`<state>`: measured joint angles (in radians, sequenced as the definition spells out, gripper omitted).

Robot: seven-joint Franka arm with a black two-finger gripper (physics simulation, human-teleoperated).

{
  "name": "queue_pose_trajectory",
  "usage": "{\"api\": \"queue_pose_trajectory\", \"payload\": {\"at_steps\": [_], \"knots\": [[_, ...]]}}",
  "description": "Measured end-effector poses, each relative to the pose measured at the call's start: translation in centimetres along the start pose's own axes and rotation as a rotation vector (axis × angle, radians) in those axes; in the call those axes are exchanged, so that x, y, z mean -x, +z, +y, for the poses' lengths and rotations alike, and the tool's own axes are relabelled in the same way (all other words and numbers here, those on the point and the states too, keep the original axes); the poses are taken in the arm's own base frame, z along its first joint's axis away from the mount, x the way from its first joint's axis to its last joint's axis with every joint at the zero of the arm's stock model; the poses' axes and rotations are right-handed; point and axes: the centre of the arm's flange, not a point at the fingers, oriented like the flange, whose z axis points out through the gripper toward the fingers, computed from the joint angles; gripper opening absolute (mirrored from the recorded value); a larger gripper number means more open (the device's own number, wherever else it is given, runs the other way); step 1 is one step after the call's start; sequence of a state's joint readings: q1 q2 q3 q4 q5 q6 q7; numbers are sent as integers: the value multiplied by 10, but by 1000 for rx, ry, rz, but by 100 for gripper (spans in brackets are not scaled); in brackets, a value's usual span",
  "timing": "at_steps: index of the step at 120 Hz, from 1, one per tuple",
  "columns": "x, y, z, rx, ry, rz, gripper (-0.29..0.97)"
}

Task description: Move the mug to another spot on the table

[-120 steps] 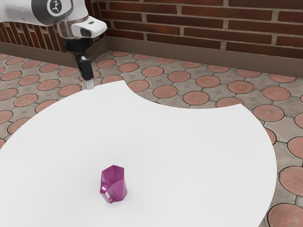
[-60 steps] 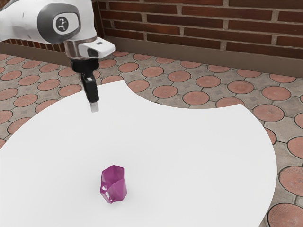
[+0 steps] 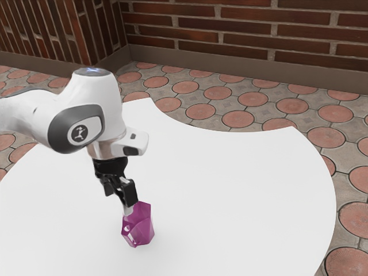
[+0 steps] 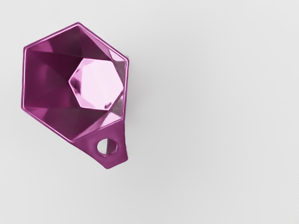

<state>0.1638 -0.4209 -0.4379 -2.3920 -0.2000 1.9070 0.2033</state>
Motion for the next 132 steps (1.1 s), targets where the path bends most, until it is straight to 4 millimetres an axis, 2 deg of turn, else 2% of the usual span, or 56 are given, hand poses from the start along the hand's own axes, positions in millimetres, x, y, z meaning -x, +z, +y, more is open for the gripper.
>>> {"api": "queue_pose_trajectory", "payload": {"at_steps": [14, 33, 57, 81, 109, 132], "knots": [[-11, 23, 2, 16, -62, -23, 68], [10, 56, -1, -30, -170, 38, 68], [14, 98, -16, -37, -283, 168, 68], [3, 125, -19, 18, -361, 202, 68], [15, 151, -22, 28, -431, 194, 68], [12, 170, -25, 39, -462, 191, 68]]}}
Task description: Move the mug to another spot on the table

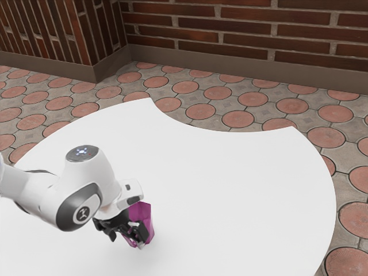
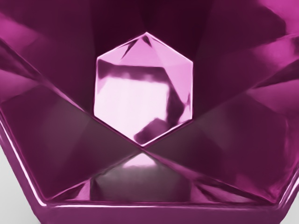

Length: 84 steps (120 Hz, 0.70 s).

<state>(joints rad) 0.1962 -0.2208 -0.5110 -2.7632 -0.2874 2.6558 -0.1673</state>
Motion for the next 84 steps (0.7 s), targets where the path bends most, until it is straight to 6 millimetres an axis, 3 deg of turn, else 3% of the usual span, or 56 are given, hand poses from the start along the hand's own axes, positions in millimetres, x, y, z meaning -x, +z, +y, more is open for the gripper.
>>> {"api": "queue_pose_trajectory", "payload": {"at_steps": [32, 52, 84], "knots": [[-6, 19, 0, 26, -33, 34, 66], [-10, 18, 2, 34, -43, 65, 29], [-16, 3, 3, 27, -32, 111, 12]]}}
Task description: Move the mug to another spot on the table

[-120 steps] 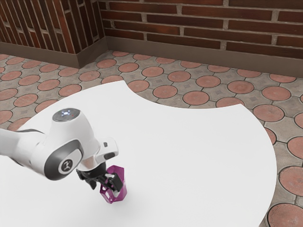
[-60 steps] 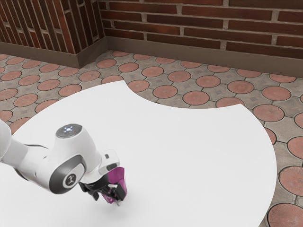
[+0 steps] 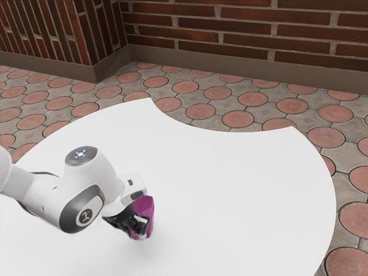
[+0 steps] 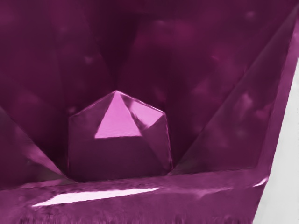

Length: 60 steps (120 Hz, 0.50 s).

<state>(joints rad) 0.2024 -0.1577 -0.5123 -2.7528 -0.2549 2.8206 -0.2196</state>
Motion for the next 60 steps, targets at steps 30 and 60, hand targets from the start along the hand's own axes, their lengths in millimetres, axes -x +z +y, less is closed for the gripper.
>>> {"api": "queue_pose_trajectory", "payload": {"at_steps": [30, 60], "knots": [[-21, -18, -13, -35, 20, 49, 2], [-52, -38, -29, -55, 4, 110, -4]]}}
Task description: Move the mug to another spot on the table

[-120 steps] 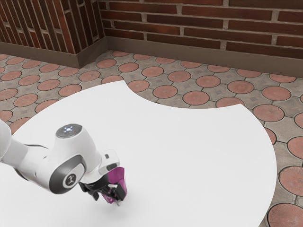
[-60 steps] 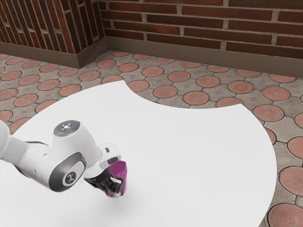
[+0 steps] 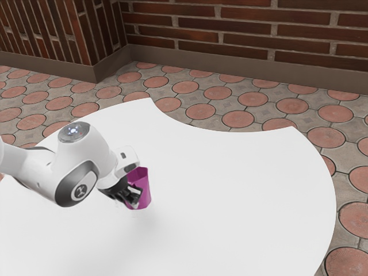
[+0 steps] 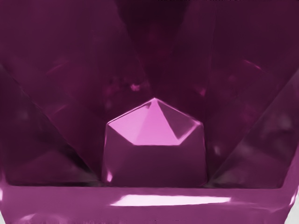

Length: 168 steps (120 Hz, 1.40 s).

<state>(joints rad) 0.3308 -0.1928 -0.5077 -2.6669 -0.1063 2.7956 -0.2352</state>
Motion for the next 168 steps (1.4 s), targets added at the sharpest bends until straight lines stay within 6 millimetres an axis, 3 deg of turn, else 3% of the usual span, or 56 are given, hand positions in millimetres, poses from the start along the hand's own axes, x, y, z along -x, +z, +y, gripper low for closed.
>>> {"api": "queue_pose_trajectory", "payload": {"at_steps": [16, 30, 68, 82, 116, 136, 148, 168], "knots": [[-21, -5, -26, -32, -21, 29, -4], [-42, -6, -35, -45, -1, 49, -4], [-88, 31, -62, -48, 53, 25, -4], [-103, 45, -62, -45, 98, 24, -4], [-111, 82, -65, -36, 150, -15, -5], [-109, 89, -65, -35, 155, -23, -4], [-113, 91, -65, -29, 154, -22, 6], [-112, 95, -64, -23, 150, -29, 35]]}}
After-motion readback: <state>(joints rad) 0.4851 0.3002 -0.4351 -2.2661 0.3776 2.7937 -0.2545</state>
